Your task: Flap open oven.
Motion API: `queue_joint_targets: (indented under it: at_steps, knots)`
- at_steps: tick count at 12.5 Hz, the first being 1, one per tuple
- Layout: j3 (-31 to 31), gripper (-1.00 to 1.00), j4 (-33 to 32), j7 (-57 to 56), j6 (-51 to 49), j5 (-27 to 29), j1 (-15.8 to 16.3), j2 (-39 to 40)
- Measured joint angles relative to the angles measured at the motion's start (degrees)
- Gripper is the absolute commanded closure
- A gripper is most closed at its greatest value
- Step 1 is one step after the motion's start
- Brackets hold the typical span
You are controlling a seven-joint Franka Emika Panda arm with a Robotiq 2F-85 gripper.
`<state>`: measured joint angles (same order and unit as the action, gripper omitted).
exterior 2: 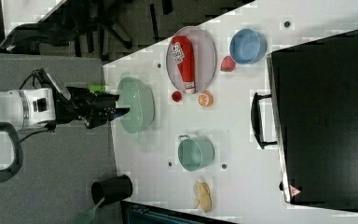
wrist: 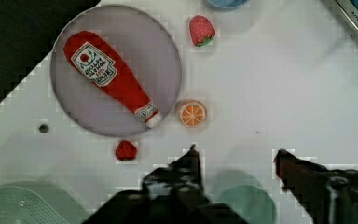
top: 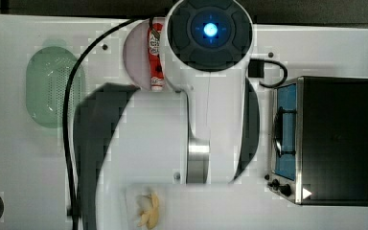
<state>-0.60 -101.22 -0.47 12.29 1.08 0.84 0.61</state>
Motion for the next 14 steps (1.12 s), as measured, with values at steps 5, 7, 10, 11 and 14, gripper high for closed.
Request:
queue_joint_targets:
  at_steps: [5, 7, 10, 11, 14]
  knots:
    - [-0.67, -1.00, -15.61, 1.96, -6.54, -0.70, -1.25, -21.88]
    - [-1.08, -0.90, -13.37, 2.00, -6.26, -0.96, -1.26, -24.11]
    - [-1.83, -0.15, -12.03, 2.96, -5.47, -1.24, -1.42, -23.13]
    - [-2.00, 0.09, -12.25, 3.07, -5.61, -1.17, -1.43, -22.07]
    - [-2.15, 0.65, -13.93, 3.07, -5.91, -1.62, -1.65, -19.15]
